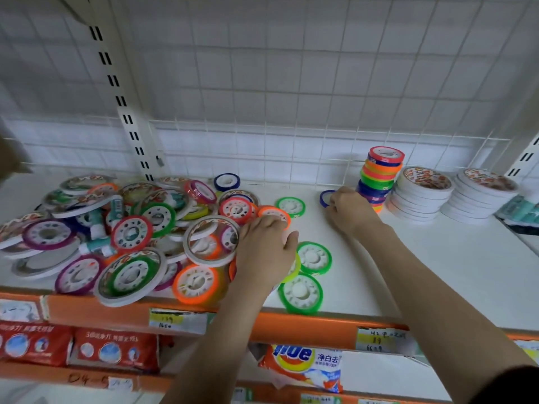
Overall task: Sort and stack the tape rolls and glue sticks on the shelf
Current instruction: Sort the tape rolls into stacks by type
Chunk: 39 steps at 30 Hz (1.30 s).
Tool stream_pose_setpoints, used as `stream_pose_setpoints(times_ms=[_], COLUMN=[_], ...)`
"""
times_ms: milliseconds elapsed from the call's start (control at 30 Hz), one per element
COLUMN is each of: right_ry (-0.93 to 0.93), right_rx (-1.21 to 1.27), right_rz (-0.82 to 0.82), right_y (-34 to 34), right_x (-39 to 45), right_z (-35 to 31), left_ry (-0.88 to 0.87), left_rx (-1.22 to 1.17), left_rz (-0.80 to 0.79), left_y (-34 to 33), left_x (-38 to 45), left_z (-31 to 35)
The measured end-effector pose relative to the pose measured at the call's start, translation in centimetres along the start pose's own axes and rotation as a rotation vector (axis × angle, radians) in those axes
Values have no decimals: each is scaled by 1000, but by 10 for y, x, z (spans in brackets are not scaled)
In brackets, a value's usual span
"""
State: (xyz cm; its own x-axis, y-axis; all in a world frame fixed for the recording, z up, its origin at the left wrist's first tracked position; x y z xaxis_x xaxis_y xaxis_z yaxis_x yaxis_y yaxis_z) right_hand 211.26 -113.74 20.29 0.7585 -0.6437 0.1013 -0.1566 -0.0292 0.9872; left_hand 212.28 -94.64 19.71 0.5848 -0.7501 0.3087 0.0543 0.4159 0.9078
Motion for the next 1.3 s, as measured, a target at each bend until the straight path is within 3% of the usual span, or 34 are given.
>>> stream_pose_setpoints(times_ms=[167,367,567,833,1033,1300], right_ry=[19,99,207,334,332,274], right_rx=[-19,127,209,199,98,130], right_rz=[-6,-53,45,11,-95,-41], right_y=[-10,-12,-1,-10,-31,-17], right_x=[7,2,-18,-21,-15,-25], right_z=[-2,-1,-10,-45,-68,-54], left_ry=[0,6,-28,-45,-12,-3], left_rx=[4,15,43,-13,105,119], left_rz=[10,13,13,259,141,28], left_y=[2,2,5,37,51,45], left_x=[0,0,3,1,-7,-10], left_z=[1,1,4,2,-10,-18])
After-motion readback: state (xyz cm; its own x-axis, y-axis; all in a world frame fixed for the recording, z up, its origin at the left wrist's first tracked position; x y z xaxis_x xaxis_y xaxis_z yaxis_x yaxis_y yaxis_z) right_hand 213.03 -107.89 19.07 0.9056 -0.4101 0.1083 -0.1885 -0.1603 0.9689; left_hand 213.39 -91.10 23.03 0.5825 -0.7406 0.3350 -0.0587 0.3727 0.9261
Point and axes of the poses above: each hand's wrist, its own x-axis towards the middle knuckle, its own y-axis out of the back of the hand, z = x × y, the point moved 7 cm from there along x, towards the middle knuckle, and after that the axes turned 14 degrees about -y, right-handed, at the moved point
